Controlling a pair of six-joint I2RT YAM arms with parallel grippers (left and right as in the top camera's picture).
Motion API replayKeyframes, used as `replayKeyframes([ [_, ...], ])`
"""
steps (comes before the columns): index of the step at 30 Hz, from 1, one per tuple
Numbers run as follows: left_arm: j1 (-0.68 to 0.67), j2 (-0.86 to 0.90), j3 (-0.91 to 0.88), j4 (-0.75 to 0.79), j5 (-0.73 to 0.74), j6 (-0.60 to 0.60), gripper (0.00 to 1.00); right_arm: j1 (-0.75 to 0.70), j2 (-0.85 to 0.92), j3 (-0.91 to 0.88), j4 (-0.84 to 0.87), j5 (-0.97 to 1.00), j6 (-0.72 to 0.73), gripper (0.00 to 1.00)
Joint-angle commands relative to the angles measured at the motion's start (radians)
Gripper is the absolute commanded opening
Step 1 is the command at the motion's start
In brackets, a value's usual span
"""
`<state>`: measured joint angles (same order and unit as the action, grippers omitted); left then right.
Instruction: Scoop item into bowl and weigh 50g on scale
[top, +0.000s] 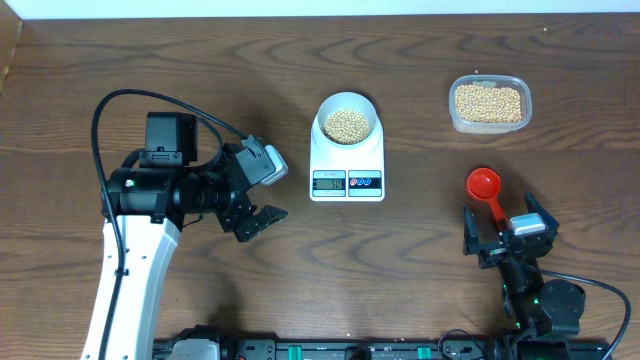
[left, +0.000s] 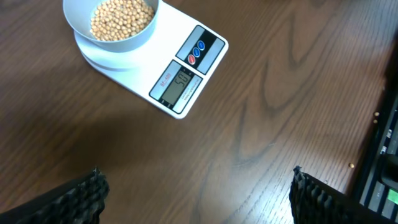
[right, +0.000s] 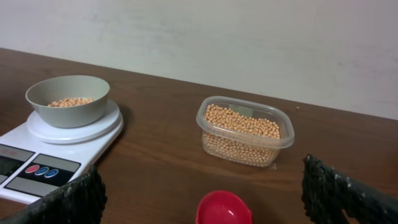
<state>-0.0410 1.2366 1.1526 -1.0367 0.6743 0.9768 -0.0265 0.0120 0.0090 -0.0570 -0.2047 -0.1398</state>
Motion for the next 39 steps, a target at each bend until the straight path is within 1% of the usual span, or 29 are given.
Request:
replayKeyframes([
  [1,0.003,0.003,0.016,0.015,-0.005,0.012,0.95,0.011,-0.003,-0.003,-0.003,0.011,-0.011,0.99],
  [3,0.003,0.003,0.016,0.045,-0.005,-0.021,0.95,0.011,-0.003,-0.003,-0.003,0.011,-0.011,0.99],
  [5,0.003,0.003,0.016,0.097,-0.005,-0.086,0.95,0.011,-0.003,-0.003,-0.003,0.011,-0.011,0.99],
  [11,0.003,0.003,0.016,0.314,-0.005,-0.404,0.95,0.011,-0.003,-0.003,-0.003,0.011,-0.011,0.99],
  [14,0.003,0.003,0.016,0.399,-0.016,-0.543,0.95,0.011,-0.003,-0.003,-0.003,0.011,-0.011,0.99],
  [18,0.003,0.003,0.016,0.465,-0.14,-0.755,0.95,0.011,-0.003,-0.003,-0.003,0.011,-0.011,0.99],
  [19,0.003,0.003,0.016,0.472,-0.17,-0.787,0.95,0.011,-0.003,-0.003,-0.003,0.011,-0.011,0.99],
  [23,0.002,0.004,0.016,0.534,-0.167,-0.796,0.95,0.011,-0.003,-0.003,-0.003,0.011,-0.011,0.99],
  [34,0.003,0.004,0.016,0.523,-0.167,-0.807,0.95,0.011,-0.003,-0.003,-0.003,0.011,-0.011,0.99],
  [39,0.003,0.003,0.014,0.523,-0.171,-0.844,0.95,0.011,-0.003,-0.003,-0.003,0.011,-0.011,0.99],
])
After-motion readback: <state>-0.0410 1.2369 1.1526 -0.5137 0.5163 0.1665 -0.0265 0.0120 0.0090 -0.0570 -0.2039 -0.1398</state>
